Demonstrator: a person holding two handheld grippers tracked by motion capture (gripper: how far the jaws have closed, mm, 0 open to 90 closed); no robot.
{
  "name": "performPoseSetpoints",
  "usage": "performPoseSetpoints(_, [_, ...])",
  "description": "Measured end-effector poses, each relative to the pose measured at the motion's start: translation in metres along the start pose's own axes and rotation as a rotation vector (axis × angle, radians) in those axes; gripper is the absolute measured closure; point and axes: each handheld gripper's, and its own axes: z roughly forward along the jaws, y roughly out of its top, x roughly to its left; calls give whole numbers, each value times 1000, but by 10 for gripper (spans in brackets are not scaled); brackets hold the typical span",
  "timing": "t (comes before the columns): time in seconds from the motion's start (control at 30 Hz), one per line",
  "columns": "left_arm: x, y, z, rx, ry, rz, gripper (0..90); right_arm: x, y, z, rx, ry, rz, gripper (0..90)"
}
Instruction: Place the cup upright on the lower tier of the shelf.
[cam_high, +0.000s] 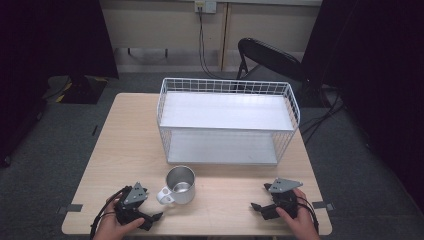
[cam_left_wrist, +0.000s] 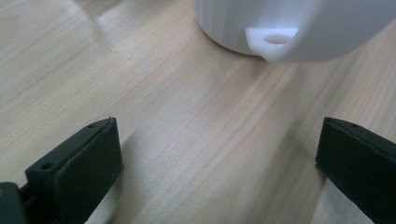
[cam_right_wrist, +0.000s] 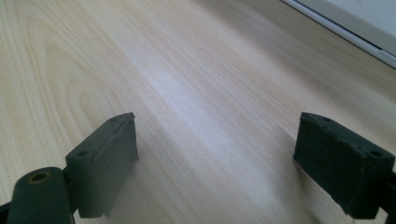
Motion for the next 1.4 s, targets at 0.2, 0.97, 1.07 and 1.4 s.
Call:
performPoseSetpoints(0.2, [0,0,0,0,1,0,0,0,0,0,0,1,-1,123])
performPoseSetpoints(0.97, [-11,9,-16,-82,-39,8,212,0,0,0,0,3,-2,123])
performPoseSetpoints(1.07, [-13,12,-19,-110,-42,-4,212,0,0,0,0,3,-2,123])
performPoseSetpoints(1.4, [-20,23,-24,-167,-27,-37,200,0,0,0,0,2,-2,123])
